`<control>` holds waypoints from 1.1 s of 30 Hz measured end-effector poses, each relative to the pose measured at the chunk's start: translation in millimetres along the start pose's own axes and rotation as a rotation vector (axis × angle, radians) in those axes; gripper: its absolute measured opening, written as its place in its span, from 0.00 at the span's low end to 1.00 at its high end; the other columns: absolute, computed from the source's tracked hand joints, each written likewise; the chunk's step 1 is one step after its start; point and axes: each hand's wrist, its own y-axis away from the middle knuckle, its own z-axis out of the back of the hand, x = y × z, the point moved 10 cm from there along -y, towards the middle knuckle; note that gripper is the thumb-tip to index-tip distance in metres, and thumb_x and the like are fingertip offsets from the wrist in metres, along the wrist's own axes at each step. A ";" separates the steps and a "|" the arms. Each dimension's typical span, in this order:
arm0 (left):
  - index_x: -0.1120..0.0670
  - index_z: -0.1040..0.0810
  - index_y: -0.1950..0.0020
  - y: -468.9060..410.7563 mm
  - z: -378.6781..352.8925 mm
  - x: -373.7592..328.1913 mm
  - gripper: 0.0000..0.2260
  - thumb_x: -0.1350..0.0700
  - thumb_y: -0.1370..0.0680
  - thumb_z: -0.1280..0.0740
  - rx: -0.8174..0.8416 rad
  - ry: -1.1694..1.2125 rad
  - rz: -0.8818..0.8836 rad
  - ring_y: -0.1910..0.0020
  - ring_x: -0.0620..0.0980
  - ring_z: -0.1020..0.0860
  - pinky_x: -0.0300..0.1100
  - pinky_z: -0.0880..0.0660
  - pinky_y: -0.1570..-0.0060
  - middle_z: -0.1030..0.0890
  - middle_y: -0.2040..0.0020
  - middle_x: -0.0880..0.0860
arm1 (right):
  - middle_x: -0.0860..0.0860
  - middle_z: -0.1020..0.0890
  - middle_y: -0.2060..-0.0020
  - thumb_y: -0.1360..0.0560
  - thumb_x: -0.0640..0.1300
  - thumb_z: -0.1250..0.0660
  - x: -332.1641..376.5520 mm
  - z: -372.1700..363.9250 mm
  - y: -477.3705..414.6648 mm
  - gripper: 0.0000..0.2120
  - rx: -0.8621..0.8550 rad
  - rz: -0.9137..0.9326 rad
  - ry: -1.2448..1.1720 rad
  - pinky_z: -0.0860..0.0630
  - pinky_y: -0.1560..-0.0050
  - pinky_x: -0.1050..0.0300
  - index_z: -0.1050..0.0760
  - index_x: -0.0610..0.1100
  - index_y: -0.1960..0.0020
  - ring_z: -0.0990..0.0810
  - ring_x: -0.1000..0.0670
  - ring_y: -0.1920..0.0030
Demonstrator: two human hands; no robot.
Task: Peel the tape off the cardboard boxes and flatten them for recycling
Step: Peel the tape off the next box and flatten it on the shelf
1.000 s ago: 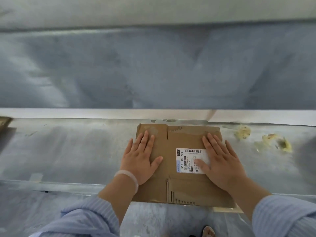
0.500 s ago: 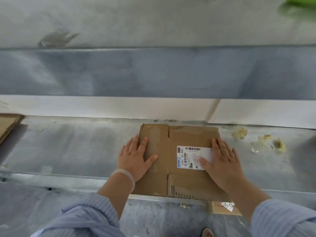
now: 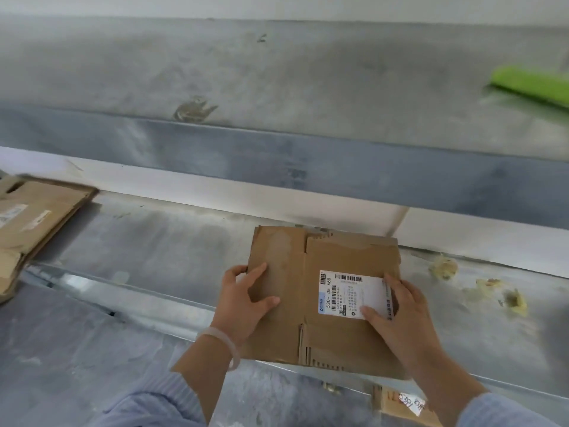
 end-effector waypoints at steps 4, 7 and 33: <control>0.37 0.28 0.33 13.8 34.6 9.5 0.25 0.48 0.28 0.25 -0.113 0.013 0.056 0.42 0.44 0.32 0.39 0.30 0.41 0.36 0.37 0.43 | 0.53 0.38 0.31 0.32 0.57 0.25 31.4 -9.9 -6.8 0.39 0.045 0.092 -0.042 0.34 0.31 0.48 0.39 0.56 0.25 0.33 0.50 0.32; 0.37 0.29 0.32 26.8 59.8 23.0 0.25 0.49 0.27 0.26 -0.172 0.032 0.077 0.42 0.44 0.33 0.35 0.34 0.43 0.35 0.37 0.44 | 0.55 0.39 0.30 0.31 0.56 0.26 61.6 -26.5 -7.5 0.39 0.092 0.174 -0.059 0.34 0.31 0.49 0.39 0.56 0.25 0.34 0.51 0.32; 0.35 0.35 0.28 -16.5 494.1 277.6 0.27 0.43 0.26 0.30 -0.356 -0.162 0.140 0.38 0.46 0.35 0.42 0.34 0.37 0.41 0.30 0.47 | 0.53 0.38 0.30 0.30 0.56 0.27 465.3 -338.2 71.8 0.37 0.296 0.444 0.030 0.35 0.32 0.56 0.40 0.56 0.25 0.33 0.53 0.32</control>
